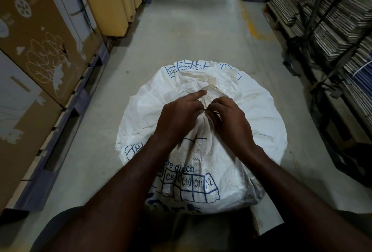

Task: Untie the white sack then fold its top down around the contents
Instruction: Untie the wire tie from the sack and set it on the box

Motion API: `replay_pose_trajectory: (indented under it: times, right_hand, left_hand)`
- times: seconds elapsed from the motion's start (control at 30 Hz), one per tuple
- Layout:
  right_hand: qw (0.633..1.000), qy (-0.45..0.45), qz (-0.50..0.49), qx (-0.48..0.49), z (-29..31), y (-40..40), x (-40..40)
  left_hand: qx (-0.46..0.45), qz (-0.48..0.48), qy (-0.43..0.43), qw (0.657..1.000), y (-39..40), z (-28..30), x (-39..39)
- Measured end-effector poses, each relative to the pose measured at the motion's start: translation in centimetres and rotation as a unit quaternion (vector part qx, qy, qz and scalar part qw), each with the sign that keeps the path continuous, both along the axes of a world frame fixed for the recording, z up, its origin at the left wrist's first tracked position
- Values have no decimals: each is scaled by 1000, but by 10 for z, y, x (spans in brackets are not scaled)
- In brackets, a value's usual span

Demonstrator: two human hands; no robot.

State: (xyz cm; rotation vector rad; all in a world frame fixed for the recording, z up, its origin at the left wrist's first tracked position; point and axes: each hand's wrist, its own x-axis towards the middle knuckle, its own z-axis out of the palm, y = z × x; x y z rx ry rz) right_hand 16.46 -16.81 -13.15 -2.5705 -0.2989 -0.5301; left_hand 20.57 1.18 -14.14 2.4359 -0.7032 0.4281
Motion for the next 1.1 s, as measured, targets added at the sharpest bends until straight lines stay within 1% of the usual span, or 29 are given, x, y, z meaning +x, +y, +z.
replay_pose_trajectory:
  times: [0.17,0.33,0.47,0.7,0.77,0.83,0.97,1.1]
  right_hand:
    - [1000,9,8,-6,2,-4,-1]
    - [1000,8,16,4,1,-8,-2]
    - [1000,5,16,0,1,-9,-2]
    - [999,-23,27,-10,7,-12,-4]
    - [999,-25,26,-12,7,-14,-5]
    - [999,-27,25,-14,7,-15,-7]
    - [998,-48,13,-26,9,-16,-11]
    - [995,-89,-6,-36,16,-14,-21]
  left_hand:
    - [-42,-8,-21,999,4,-1,2]
    - [-61,-31,4,998,0,-2,4]
    - [-81,-24,30,996,-2,4,6]
    - [-108,-14,-12,994,-3,23,10]
    - [-126,-29,14,992,-3,25,7]
    - [-118,-44,51,991,-2,26,7]
    - [-79,-77,75,991,1,24,10]
    - [-80,-53,77,992,-2,26,8]
